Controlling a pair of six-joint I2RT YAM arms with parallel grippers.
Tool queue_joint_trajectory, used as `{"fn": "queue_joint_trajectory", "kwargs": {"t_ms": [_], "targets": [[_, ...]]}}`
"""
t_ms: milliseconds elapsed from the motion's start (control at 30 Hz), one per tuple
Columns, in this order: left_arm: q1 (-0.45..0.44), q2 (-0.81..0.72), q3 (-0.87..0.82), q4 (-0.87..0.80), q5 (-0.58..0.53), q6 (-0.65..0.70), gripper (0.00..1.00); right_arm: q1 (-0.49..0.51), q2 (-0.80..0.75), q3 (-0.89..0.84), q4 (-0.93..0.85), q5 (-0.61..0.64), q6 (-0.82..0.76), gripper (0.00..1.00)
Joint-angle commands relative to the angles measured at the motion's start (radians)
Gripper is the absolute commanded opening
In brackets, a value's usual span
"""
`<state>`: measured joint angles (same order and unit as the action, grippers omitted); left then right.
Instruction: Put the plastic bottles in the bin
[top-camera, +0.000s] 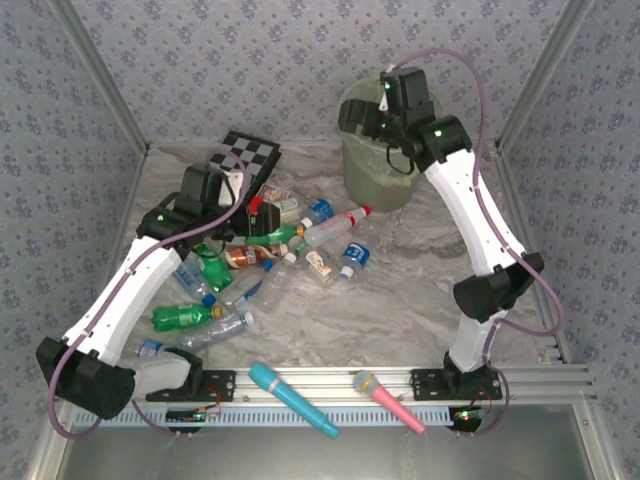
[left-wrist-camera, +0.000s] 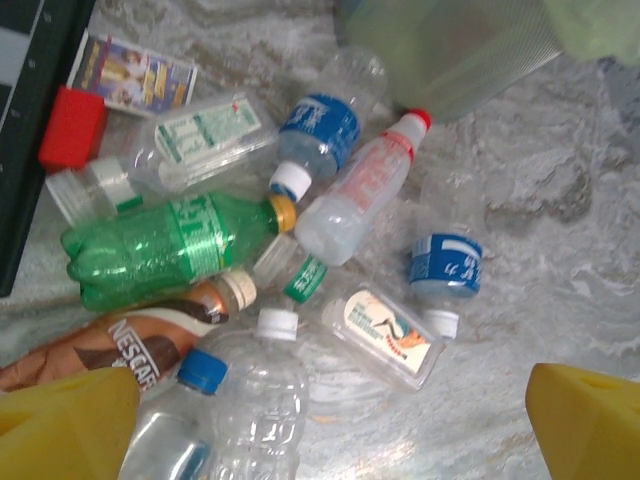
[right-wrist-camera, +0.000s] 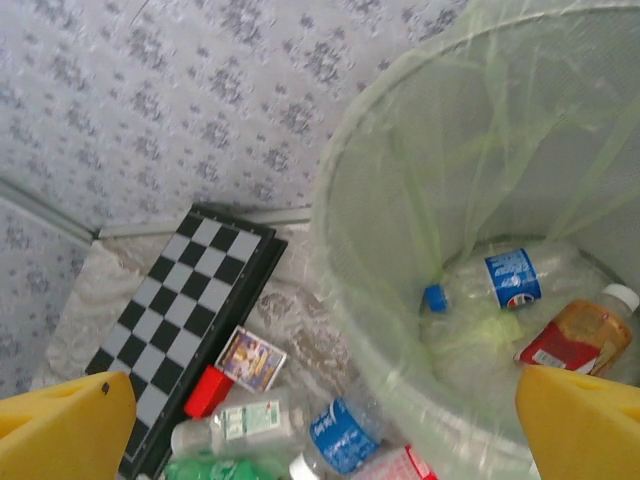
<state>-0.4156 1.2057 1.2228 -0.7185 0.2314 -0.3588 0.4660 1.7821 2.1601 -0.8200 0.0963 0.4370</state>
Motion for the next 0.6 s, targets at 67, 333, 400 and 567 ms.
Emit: {"fn": "queue_joint_trajectory", "kwargs": {"t_ms": [67,333,400,567], "targets": [[-0.013,-0.022,-0.066,-0.054,0.027,0.007,0.93,0.077,-0.122,-0.155,-0.003,0.105,-0.025,1.0],[-0.085,0.068,-0.116,-0.112,-0.027,-0.001,0.85,0.102,-0.24,-0.343,0.002,0.092,-0.011,1.0],[-0.121,0.092,-0.127,-0.111,-0.064,-0.01,0.83,0.096,-0.253,-0.361,-0.008,0.068,-0.027,1.0],[-0.197,0.158,-0.168,-0.091,-0.122,-0.06,0.78,0.057,-0.273,-0.383,-0.01,0.007,-0.068,1.0]]}}
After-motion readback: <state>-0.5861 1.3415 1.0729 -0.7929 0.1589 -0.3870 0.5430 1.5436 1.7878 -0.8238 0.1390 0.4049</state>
